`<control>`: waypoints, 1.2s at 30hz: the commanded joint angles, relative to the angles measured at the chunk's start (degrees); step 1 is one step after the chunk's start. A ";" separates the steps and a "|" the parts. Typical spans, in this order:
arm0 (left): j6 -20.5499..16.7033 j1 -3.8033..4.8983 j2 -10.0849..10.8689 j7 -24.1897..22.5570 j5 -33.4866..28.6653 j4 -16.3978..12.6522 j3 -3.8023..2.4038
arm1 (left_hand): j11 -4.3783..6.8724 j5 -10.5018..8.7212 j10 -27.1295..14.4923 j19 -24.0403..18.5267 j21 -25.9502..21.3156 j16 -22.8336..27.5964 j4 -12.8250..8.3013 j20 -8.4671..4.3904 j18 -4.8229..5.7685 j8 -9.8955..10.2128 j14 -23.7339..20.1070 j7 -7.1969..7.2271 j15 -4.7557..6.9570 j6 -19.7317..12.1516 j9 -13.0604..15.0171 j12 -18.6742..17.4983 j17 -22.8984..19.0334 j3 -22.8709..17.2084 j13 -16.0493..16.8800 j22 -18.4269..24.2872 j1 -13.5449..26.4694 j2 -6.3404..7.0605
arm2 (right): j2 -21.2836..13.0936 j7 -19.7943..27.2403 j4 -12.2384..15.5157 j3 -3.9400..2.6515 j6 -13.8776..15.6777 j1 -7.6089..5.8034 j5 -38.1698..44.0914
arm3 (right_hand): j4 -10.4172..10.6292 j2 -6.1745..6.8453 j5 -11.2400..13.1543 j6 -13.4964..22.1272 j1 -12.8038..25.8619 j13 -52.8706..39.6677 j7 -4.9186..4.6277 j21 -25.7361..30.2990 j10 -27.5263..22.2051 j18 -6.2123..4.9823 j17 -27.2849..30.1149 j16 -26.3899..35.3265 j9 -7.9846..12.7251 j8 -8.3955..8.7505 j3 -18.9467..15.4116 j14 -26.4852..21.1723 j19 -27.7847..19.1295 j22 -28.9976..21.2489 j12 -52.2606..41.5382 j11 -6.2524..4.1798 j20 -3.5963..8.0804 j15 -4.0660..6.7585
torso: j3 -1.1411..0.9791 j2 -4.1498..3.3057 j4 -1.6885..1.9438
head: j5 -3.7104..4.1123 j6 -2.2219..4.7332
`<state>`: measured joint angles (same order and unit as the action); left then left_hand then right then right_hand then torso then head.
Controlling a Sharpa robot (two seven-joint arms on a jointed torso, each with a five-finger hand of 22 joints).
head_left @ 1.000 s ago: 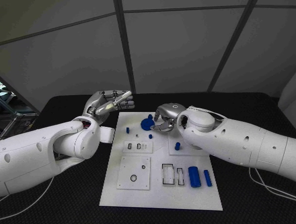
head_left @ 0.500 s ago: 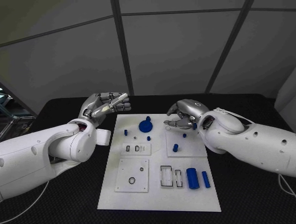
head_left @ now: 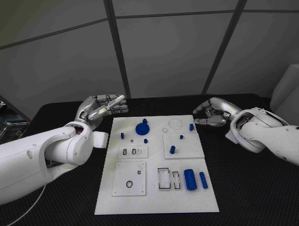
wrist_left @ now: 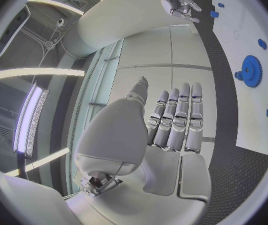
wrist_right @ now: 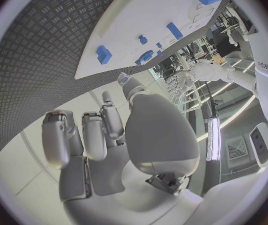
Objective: Assemble the parts on the task board
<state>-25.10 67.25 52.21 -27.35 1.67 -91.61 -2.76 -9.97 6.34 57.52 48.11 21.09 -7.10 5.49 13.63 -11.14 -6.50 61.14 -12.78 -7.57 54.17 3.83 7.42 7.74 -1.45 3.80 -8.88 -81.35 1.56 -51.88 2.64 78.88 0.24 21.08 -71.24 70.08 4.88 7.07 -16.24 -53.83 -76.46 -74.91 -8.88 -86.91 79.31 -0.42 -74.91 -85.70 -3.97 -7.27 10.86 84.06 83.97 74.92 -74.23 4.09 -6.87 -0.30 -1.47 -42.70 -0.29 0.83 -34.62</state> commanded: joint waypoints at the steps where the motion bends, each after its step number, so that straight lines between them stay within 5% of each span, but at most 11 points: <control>1: 1.30 0.06 -0.21 -0.22 0.27 0.15 -0.04 | 0.01 -0.32 0.56 0.19 -0.14 0.26 -0.37 0.36 0.63 0.13 0.33 0.01 -0.01 0.32 0.05 -0.12 0.08 0.03 0.08 0.08 -0.11 -0.56 | 0.25 4.98 -1.33 -0.02 -1.60 -0.07 -3.55 | -0.40 0.05 0.37 0.75 -0.81 -1.22 -0.11 0.26 -0.55 -1.11 -5.91 0.20 0.11 0.56 -0.08 3.80 1.00 9.24 0.38 -0.07 0.54 0.39 | -0.06 -0.13 -0.02 | 0.18 -0.05; 6: 1.52 0.03 -0.58 -0.18 0.27 0.38 -0.02 | 0.01 -0.32 0.56 0.19 -0.14 0.26 -0.37 0.36 0.63 0.13 0.33 0.01 -0.01 0.32 0.05 -0.12 0.08 0.03 0.08 0.08 -0.11 -0.56 | 0.85 5.83 -3.75 -0.01 -2.24 0.07 -3.58 | -0.56 0.06 0.37 1.26 -1.06 -1.12 -0.11 0.30 -0.61 -1.12 -6.11 0.13 0.15 0.90 -0.24 3.87 1.00 9.22 0.49 -0.06 0.52 0.38 | 0.05 -0.05 0.08 | 1.18 -0.30; 21: 1.64 -0.06 -1.02 -0.19 0.27 1.13 -0.01 | 0.04 -0.32 0.66 0.21 -0.13 0.28 -0.44 0.35 0.62 0.12 0.39 0.04 0.02 0.40 0.06 -0.11 0.11 0.03 0.08 0.09 -0.15 -0.60 | 2.38 6.66 -5.57 0.01 -5.37 2.03 -1.85 | -1.10 -0.18 0.44 0.59 -1.85 -1.62 0.39 0.30 -0.17 -1.11 -6.61 -0.08 -0.07 0.73 -0.27 4.02 1.08 9.29 -0.13 -0.41 0.61 0.60 | 0.23 -0.05 0.06 | 0.88 -0.66; 36: 1.55 -0.09 -0.93 -0.18 0.27 1.19 -0.01 | 0.05 -0.32 0.67 0.22 -0.13 0.29 -0.48 0.34 0.62 0.13 0.40 0.04 0.02 0.41 0.05 -0.11 0.11 0.03 0.08 0.09 -0.17 -0.61 | 3.18 6.79 -6.47 0.01 -5.96 2.44 -1.66 | -1.01 -0.44 0.46 -0.13 -1.67 -2.02 0.53 0.14 0.20 -1.03 -7.12 -0.32 -0.17 0.58 -0.45 4.15 1.36 9.60 -0.63 -0.58 0.77 0.78 | 0.28 -0.03 0.05 | 0.64 -0.76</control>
<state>-24.18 67.11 51.30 -27.32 1.68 -90.36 -2.72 -9.94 6.34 57.89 48.11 21.08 -7.10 5.27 13.63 -11.14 -6.50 61.13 -12.78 -7.57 54.16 3.83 7.42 7.79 -1.35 3.80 -8.84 -81.36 1.57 -48.85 8.72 72.49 0.29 15.86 -68.71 68.13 4.03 6.99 -16.04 -53.61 -77.73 -74.91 -8.35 -86.91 79.33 -0.42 -74.94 -85.70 -4.04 -6.64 10.45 84.04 83.96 74.91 -74.55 3.67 -6.43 0.11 -1.21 -42.75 -0.21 1.55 -35.26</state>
